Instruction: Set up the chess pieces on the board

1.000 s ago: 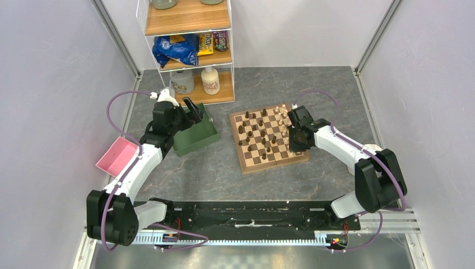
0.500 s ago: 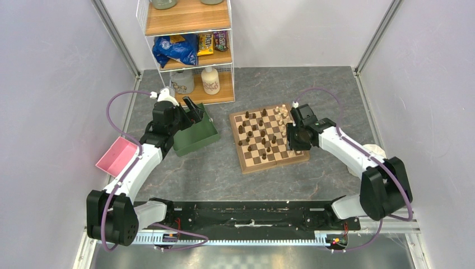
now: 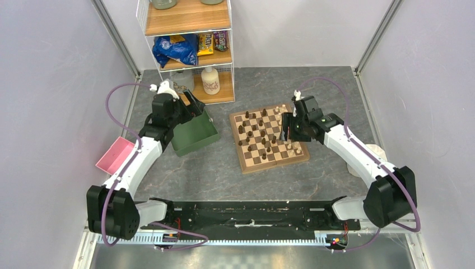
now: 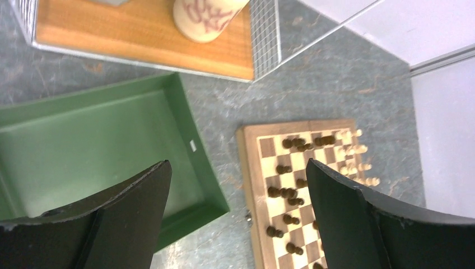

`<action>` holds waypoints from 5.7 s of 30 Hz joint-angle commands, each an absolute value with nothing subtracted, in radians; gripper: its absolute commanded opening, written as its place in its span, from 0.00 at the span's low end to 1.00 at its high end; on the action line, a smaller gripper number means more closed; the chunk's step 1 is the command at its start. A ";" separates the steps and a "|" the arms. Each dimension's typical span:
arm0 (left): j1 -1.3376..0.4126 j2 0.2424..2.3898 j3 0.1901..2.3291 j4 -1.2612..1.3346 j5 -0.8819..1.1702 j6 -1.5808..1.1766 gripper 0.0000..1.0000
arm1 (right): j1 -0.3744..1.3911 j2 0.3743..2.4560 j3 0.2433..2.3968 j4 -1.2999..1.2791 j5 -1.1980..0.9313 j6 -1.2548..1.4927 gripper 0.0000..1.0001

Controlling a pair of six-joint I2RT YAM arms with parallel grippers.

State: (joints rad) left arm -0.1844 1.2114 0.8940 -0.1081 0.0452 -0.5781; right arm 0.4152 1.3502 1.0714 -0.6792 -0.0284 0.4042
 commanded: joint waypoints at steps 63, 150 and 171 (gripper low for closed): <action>-0.354 1.400 1.195 -0.449 -0.070 -0.310 0.89 | 0.505 2.101 1.860 -0.862 0.031 0.411 0.45; -0.316 1.327 1.118 -0.422 -0.137 -0.352 0.89 | 0.633 2.360 2.379 -0.985 0.045 0.359 0.16; -0.308 1.333 1.114 -0.426 -0.100 -0.350 0.89 | 0.643 2.509 2.480 -1.015 0.038 0.340 0.17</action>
